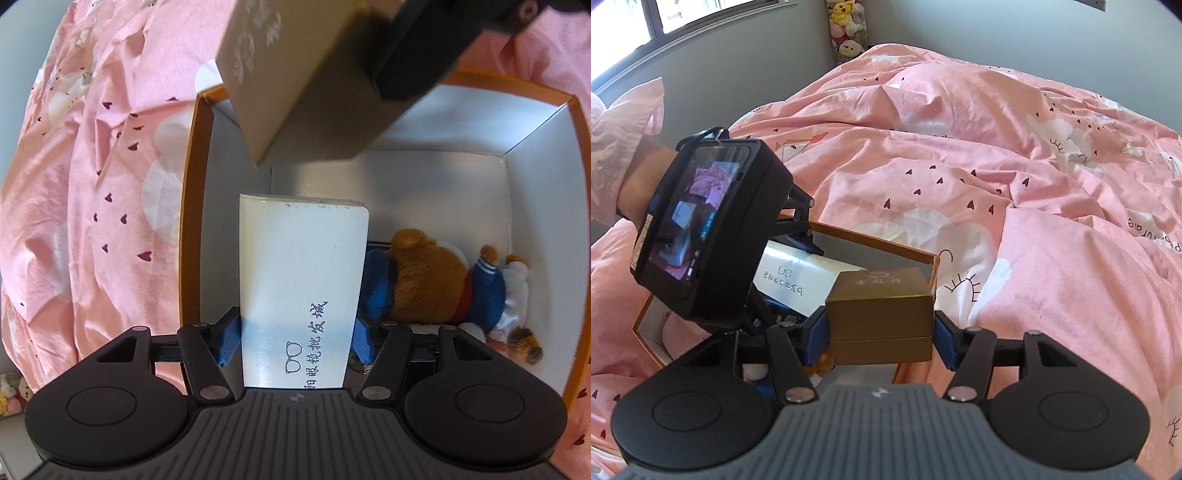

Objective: Organize objects
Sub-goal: 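Carry the glasses case and gold box over the box with both tools, then open the left tool to release the glasses case into the box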

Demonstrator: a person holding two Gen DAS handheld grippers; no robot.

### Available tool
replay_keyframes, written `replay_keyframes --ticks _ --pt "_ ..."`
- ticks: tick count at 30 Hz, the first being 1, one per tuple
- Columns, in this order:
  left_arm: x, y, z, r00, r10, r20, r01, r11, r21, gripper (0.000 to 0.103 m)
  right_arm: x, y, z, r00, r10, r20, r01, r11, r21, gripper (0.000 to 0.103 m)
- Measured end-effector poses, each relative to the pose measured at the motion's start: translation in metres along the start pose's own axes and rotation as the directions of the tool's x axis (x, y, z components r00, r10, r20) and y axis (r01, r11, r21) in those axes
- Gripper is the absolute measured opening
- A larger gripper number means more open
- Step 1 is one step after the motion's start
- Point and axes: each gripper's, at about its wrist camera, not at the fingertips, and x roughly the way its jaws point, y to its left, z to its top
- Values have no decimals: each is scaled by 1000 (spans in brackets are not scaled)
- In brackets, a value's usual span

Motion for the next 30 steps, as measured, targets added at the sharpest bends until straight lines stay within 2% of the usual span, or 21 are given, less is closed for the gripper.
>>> replay_keyframes --ticks 5,10,18,22,28,30 --pt "8 7 -4 999 -38 17 38 999 -12 70 5 3 5 1000 -22 1 22 998 -60 61" --pt "14 -1 -5 998 -24 59 21 999 50 69 11 5 8 999 -37 -16 36 995 -92 61" --pt "13 -3 -8 997 -43 59 38 996 80 70 16 15 9 998 -66 -22 61 982 -176 61" --pt "9 -5 -13 996 -33 82 27 997 72 73 18 21 7 997 -74 -21 67 967 -244 61" --pt "3 -7 -16 995 -44 88 38 997 68 74 25 27 7 996 -78 -41 64 959 -275 61" --pt "-1 -5 -18 994 -44 101 39 998 44 79 30 30 7 995 -83 -49 65 954 -294 61"
